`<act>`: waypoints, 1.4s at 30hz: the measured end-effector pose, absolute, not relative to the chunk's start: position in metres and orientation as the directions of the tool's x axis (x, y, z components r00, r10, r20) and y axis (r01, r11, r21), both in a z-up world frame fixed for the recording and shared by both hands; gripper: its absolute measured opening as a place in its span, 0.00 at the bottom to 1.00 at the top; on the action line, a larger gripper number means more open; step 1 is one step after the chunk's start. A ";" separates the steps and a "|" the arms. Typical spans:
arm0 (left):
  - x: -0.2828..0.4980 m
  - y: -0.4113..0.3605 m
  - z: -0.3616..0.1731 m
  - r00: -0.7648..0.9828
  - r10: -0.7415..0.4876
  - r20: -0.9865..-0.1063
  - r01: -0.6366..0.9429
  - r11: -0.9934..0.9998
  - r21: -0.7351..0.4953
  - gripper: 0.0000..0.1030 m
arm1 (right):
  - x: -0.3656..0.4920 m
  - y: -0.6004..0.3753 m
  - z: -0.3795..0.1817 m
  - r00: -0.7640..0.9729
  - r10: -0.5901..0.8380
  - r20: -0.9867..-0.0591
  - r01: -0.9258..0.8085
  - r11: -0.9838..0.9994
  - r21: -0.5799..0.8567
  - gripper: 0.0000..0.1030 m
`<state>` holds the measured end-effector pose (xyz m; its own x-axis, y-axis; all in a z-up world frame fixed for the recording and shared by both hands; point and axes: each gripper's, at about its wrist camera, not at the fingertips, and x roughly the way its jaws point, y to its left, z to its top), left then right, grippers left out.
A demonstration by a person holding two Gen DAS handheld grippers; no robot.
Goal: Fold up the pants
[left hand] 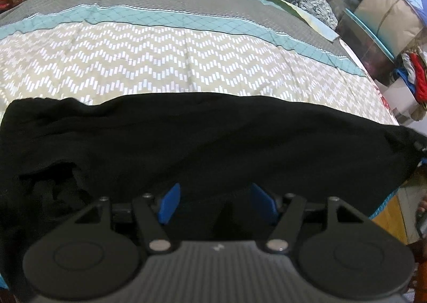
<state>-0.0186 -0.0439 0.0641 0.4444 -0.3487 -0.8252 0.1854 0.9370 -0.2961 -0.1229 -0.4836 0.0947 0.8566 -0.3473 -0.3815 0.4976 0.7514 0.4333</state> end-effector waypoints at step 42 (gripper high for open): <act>-0.084 0.082 0.073 0.618 -0.424 -0.662 0.122 0.884 -0.452 0.67 | -0.023 -0.273 0.071 0.754 -0.092 -0.650 0.165 0.985 0.051 0.44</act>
<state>-0.0839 0.0819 0.0728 0.6176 -0.4241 -0.6624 0.1223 0.8837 -0.4518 -0.0234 -0.2725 0.0706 0.7541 -0.0920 -0.6502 0.1645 0.9850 0.0514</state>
